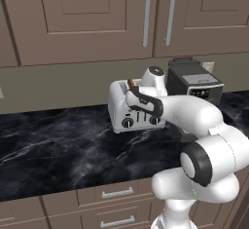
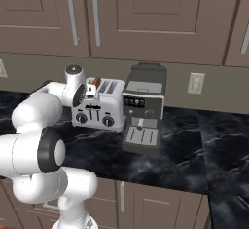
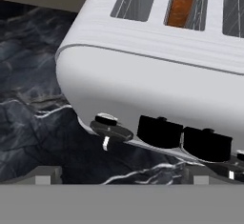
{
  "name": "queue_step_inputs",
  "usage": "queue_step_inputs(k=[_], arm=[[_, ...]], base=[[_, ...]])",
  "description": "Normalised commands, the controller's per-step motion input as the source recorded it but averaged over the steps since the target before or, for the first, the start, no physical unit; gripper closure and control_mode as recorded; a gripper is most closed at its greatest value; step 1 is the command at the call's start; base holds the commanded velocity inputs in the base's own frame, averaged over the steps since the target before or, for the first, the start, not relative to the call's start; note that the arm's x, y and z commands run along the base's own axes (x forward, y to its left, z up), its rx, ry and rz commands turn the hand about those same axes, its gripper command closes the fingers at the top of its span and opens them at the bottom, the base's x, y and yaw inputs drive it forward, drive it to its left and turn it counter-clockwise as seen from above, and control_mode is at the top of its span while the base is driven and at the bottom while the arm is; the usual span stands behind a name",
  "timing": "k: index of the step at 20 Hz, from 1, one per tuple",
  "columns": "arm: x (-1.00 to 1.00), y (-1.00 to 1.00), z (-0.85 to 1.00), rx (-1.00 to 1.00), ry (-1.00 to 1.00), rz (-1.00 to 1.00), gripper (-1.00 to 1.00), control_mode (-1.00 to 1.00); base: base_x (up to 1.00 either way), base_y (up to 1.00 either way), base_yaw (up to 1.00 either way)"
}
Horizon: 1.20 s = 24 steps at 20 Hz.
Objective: Start the toaster. Once the lever pops up, take the bread to the plate on the dining counter.
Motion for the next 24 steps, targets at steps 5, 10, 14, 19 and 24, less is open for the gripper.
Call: queue_step_inputs(k=[5,10,14,19,24], arm=[[0.07,0.01,-0.02,0.00,0.00,0.00,-1.00,-1.00],[0.20,0.06,0.00,0.00,0.00,0.00,-1.00,-1.00],[0.09,0.11,-0.03,0.00,0.00,0.00,-1.00,-1.00],[0.00,0.11,-0.08,0.00,0.00,0.00,-1.00,-1.00],[0.00,0.06,-0.09,0.00,0.00,0.00,-1.00,-1.00]], base=[[0.00,0.00,0.00],[0.00,0.00,0.00],[0.00,0.00,0.00],[0.00,0.00,0.00],[0.00,0.00,0.00]])
